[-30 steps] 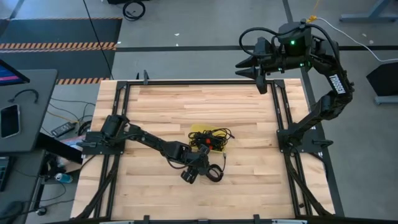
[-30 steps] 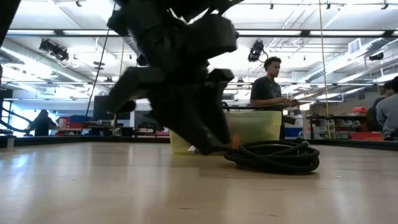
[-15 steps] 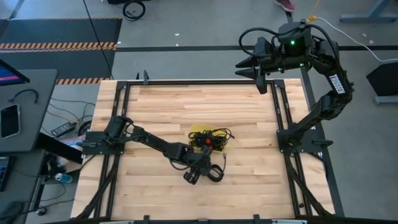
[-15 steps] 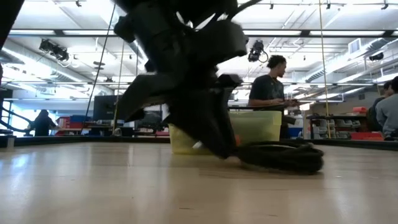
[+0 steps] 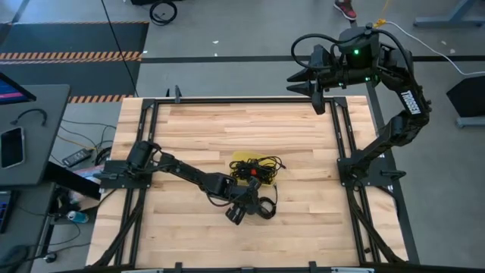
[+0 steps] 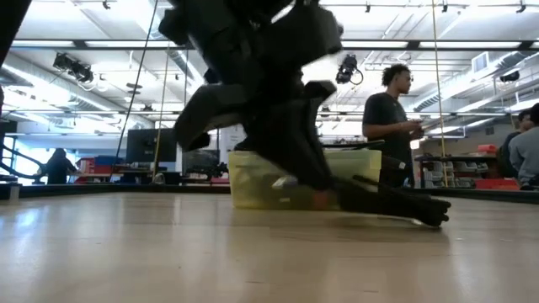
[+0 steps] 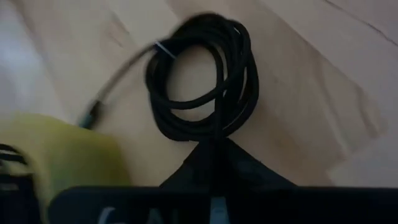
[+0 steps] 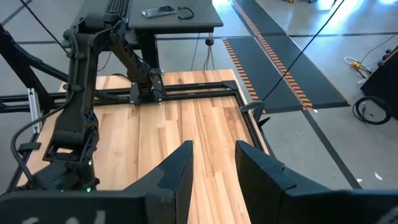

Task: Pick and place USB-C Cables
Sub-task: Put the black charger cable into the yellow bin

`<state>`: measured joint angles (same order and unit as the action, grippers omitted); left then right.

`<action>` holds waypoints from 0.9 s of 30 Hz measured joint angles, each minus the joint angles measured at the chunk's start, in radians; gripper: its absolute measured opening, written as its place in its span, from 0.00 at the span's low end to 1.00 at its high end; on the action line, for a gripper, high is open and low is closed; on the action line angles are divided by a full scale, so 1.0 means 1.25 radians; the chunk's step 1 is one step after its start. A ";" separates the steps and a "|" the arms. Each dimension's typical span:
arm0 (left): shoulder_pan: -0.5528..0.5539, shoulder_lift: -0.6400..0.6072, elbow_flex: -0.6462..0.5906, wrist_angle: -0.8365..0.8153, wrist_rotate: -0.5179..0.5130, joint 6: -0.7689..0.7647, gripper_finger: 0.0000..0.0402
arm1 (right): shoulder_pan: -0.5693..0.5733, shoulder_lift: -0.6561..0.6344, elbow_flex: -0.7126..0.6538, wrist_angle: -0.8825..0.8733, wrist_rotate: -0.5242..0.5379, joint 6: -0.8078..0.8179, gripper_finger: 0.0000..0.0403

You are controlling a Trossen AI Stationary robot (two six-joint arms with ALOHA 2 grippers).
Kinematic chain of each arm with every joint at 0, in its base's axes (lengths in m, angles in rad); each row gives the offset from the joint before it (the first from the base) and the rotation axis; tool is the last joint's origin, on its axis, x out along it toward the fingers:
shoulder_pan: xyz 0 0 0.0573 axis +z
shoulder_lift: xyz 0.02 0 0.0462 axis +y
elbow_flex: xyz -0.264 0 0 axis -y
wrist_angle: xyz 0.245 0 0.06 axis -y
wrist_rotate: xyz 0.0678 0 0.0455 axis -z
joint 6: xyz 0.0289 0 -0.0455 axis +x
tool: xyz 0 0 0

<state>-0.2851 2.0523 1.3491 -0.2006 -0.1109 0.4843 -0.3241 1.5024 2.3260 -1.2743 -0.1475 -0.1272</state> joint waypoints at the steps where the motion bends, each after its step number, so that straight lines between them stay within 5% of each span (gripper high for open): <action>1: -0.003 -0.007 0.000 0.007 -0.016 0.019 0.05 | 0.000 0.000 0.000 0.000 0.000 0.000 0.31; 17: 0.018 -0.042 0.178 -0.060 -0.179 0.146 0.04 | 0.000 0.000 0.000 -0.001 0.000 0.000 0.31; 27: 0.047 -0.042 0.354 -0.071 -0.204 0.146 0.04 | 0.000 0.000 0.000 -0.007 0.000 0.000 0.31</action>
<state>-0.2258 1.9995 1.7912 -0.2892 -0.3661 0.6674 -0.3241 1.5024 2.3260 -1.2831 -0.1474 -0.1268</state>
